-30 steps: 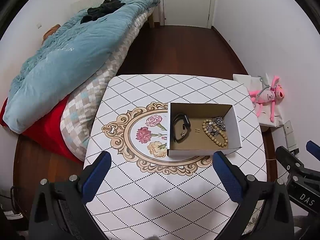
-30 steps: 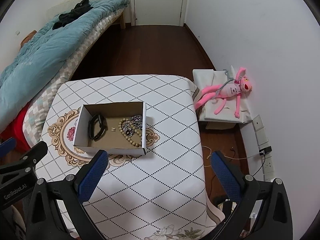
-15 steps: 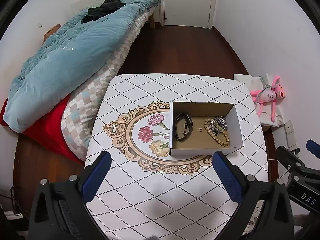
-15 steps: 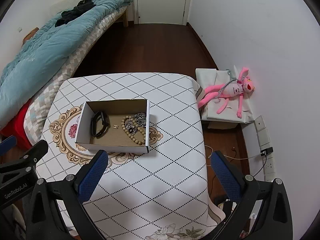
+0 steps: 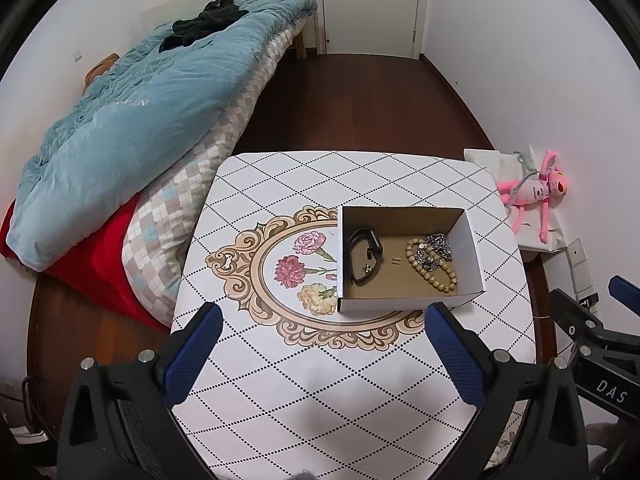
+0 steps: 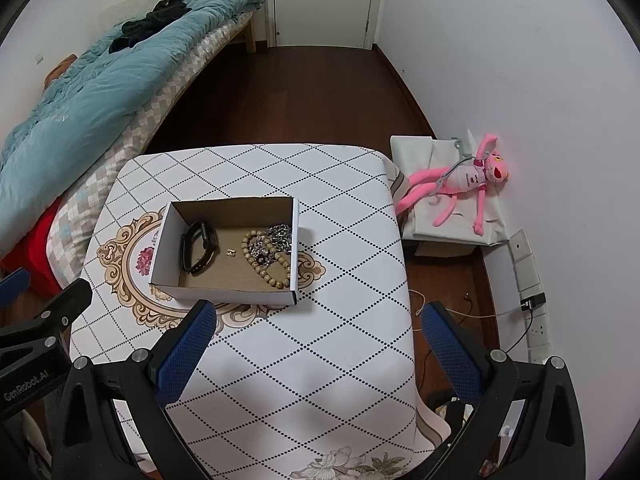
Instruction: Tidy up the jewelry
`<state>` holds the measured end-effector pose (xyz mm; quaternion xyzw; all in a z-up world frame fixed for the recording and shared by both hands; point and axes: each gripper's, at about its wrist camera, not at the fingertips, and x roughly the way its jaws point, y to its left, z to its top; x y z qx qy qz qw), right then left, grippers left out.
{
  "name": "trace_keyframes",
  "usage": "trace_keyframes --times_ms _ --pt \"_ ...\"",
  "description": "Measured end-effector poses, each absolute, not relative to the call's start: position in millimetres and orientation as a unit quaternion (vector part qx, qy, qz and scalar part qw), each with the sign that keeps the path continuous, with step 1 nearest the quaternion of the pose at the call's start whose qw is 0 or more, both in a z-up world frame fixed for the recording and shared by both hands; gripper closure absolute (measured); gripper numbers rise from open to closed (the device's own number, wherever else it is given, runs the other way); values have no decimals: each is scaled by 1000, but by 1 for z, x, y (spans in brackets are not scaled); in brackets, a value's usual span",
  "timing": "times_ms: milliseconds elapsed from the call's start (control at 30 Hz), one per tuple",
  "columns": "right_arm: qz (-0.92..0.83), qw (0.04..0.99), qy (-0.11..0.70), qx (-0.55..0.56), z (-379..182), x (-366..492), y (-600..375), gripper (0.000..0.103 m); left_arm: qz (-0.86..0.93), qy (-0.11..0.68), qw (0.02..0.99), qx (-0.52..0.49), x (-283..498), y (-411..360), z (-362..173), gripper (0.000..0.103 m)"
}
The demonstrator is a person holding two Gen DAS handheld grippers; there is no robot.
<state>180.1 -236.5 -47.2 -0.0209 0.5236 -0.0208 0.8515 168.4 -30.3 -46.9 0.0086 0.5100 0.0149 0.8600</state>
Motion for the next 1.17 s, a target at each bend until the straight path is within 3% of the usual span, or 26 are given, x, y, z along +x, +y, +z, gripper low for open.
trace_keyframes --times_ms 1167 --pt "-17 851 524 -25 -43 181 -240 0 9 509 861 5 162 -32 -51 0"
